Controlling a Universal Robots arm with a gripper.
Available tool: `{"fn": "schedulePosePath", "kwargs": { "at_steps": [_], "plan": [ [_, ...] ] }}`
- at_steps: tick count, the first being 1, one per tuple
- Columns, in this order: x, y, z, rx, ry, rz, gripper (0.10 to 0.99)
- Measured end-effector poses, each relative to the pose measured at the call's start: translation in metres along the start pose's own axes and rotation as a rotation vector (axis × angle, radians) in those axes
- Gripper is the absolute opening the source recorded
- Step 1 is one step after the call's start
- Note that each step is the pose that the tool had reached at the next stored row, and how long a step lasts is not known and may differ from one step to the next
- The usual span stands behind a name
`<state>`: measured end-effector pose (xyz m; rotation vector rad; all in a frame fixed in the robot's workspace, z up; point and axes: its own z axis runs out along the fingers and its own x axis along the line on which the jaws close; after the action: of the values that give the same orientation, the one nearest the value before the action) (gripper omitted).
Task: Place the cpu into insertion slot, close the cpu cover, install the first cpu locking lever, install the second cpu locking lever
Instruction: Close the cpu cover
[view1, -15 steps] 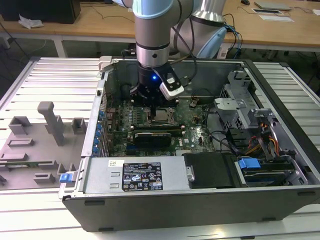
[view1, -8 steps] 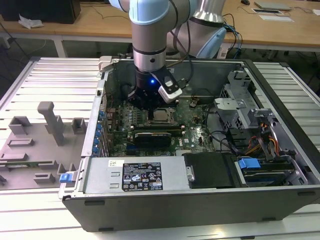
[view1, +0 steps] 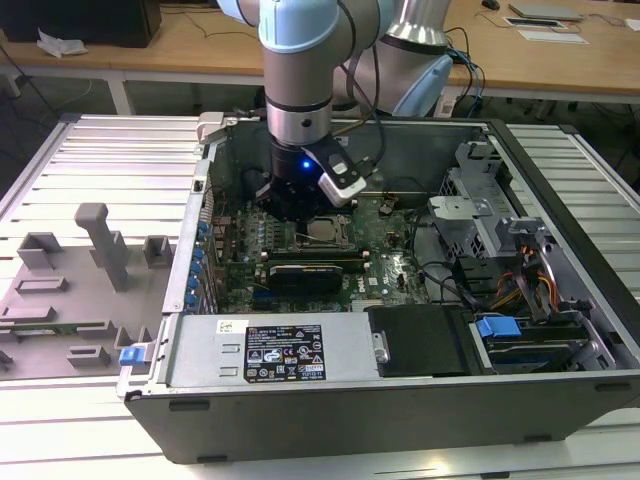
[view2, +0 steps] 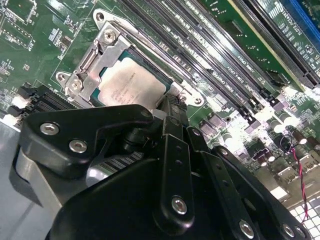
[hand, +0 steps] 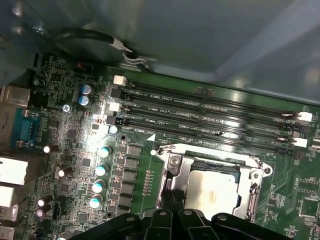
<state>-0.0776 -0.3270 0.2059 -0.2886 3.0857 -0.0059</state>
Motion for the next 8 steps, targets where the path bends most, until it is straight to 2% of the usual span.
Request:
{"fn": "schedulePosePath", "kwargs": {
  "at_steps": [4, 8],
  "plan": [
    [-0.0007, -0.0001, 0.0000, -0.004, -0.0009, -0.024, 0.106],
    [-0.0008, -0.0001, -0.0032, -0.005, -0.0010, -0.030, 0.106]
  ]
}}
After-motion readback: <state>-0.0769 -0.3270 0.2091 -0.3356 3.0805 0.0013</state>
